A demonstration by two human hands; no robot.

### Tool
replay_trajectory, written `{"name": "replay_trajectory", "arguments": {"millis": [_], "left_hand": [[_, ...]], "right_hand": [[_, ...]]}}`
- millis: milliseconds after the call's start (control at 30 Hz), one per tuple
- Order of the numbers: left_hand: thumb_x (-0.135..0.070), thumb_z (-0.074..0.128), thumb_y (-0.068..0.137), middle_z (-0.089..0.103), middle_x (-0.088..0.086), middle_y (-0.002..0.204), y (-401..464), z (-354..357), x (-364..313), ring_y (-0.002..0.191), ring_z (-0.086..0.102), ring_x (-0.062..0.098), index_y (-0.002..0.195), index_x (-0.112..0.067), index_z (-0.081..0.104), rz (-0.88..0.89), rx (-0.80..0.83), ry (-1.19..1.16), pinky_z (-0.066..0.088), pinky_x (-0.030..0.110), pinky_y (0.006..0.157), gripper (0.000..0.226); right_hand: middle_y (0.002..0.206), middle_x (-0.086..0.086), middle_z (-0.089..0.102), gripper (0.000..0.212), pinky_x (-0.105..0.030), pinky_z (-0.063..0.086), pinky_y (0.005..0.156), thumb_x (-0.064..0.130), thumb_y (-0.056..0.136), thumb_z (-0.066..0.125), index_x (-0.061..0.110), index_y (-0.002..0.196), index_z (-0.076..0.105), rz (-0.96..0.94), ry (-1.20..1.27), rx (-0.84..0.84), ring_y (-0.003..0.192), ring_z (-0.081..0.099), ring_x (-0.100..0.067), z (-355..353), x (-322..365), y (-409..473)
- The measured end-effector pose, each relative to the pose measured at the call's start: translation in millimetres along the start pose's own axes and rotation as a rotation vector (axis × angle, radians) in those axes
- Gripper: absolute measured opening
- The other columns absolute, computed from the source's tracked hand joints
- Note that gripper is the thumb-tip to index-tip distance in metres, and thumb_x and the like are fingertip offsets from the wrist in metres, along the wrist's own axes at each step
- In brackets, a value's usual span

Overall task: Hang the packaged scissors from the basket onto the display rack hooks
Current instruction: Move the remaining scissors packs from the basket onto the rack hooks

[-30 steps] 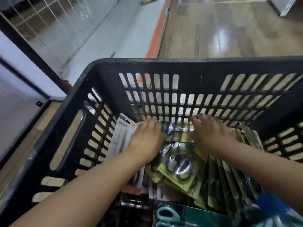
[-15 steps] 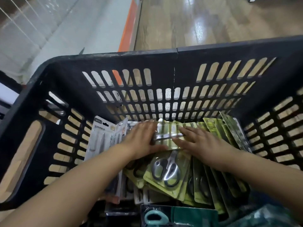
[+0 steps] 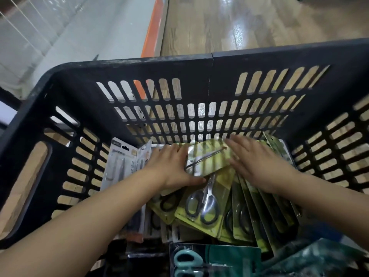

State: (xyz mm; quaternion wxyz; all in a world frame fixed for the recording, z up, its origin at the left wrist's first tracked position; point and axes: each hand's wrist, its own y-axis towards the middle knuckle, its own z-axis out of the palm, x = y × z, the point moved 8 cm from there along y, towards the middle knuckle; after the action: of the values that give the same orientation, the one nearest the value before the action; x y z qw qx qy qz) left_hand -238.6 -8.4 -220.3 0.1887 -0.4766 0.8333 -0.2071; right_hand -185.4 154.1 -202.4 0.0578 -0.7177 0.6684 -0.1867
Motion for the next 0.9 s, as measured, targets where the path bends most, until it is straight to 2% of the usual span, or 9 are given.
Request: {"name": "replay_trajectory", "arguments": {"millis": [167,267,300,367,433,500,633,767,900], "left_hand": [[-0.079,0.053,0.067,0.026,0.008,0.148,-12,-19,2,0.136,0.026,0.027,0.147,-0.013,0.015,-0.015,-0.145,0.121,0.028,0.040,0.110,0.111],[-0.079,0.052,0.067,0.037,0.007,0.136,-25,-29,7,0.125,0.039,0.025,0.141,-0.011,0.025,-0.060,-0.207,0.213,0.043,0.038,0.096,0.104],[-0.079,0.052,0.068,0.040,0.006,0.130,-30,-31,9,0.120,0.042,0.024,0.136,-0.011,0.031,-0.071,-0.234,0.216,0.045,0.037,0.091,0.099],[-0.079,0.052,0.068,0.042,0.005,0.125,-40,-34,15,0.115,0.044,0.023,0.131,-0.012,0.034,-0.095,-0.274,0.202,0.045,0.036,0.087,0.094],[-0.079,0.051,0.068,0.040,0.007,0.129,-49,-33,25,0.118,0.044,0.024,0.136,-0.012,0.031,-0.137,-0.284,0.176,0.044,0.036,0.089,0.098],[-0.079,0.051,0.069,0.039,0.007,0.132,-56,-27,36,0.120,0.044,0.025,0.140,-0.012,0.027,-0.193,-0.262,0.145,0.044,0.036,0.090,0.100],[-0.079,0.053,0.068,0.035,0.010,0.137,-61,0,52,0.122,0.044,0.028,0.140,-0.011,0.027,-0.309,-0.121,0.056,0.044,0.038,0.091,0.103],[-0.075,0.060,0.067,0.032,0.011,0.142,-59,19,54,0.126,0.041,0.029,0.144,-0.011,0.021,-0.358,-0.046,-0.140,0.042,0.036,0.091,0.108],[-0.069,0.062,0.070,0.035,0.011,0.140,-55,23,58,0.121,0.047,0.029,0.142,-0.011,0.025,-0.386,-0.085,-0.274,0.044,0.036,0.087,0.099]], "right_hand": [[0.136,-0.009,0.042,0.046,-0.035,0.037,0.097,0.034,0.097,0.042,0.016,0.139,0.037,0.242,0.297,-0.247,0.125,0.041,-0.025,-29,-17,1],[0.104,-0.008,0.053,0.034,-0.033,0.042,0.075,0.030,0.095,0.047,0.008,0.121,0.050,0.349,0.417,-0.160,0.093,0.052,-0.023,-20,-18,2],[0.098,-0.007,0.054,0.034,-0.032,0.042,0.070,0.031,0.095,0.048,0.007,0.119,0.050,0.368,0.431,-0.107,0.087,0.053,-0.021,-12,-15,1],[0.105,-0.008,0.056,0.045,-0.029,0.042,0.068,0.036,0.094,0.048,0.007,0.128,0.045,0.398,0.440,-0.024,0.088,0.053,-0.021,1,-4,-3],[0.127,-0.012,0.052,0.067,-0.029,0.043,0.077,0.046,0.093,0.049,0.006,0.143,0.028,0.445,0.471,0.051,0.106,0.054,-0.025,15,5,-9],[0.140,-0.014,0.043,0.088,-0.032,0.045,0.085,0.058,0.087,0.052,0.006,0.148,0.016,0.489,0.524,0.120,0.120,0.050,-0.028,30,15,-17],[0.137,-0.012,0.044,0.100,-0.040,0.052,0.086,0.071,0.071,0.059,0.011,0.143,0.022,0.468,0.460,0.095,0.114,0.053,-0.028,44,28,-22],[0.138,-0.015,0.044,0.108,-0.035,0.049,0.084,0.060,0.072,0.067,0.008,0.147,0.009,0.492,0.542,0.073,0.117,0.052,-0.029,44,29,-21],[0.141,-0.016,0.042,0.106,-0.036,0.046,0.088,0.041,0.073,0.076,0.008,0.147,0.008,0.544,0.728,0.032,0.122,0.049,-0.031,46,27,-20]]}}
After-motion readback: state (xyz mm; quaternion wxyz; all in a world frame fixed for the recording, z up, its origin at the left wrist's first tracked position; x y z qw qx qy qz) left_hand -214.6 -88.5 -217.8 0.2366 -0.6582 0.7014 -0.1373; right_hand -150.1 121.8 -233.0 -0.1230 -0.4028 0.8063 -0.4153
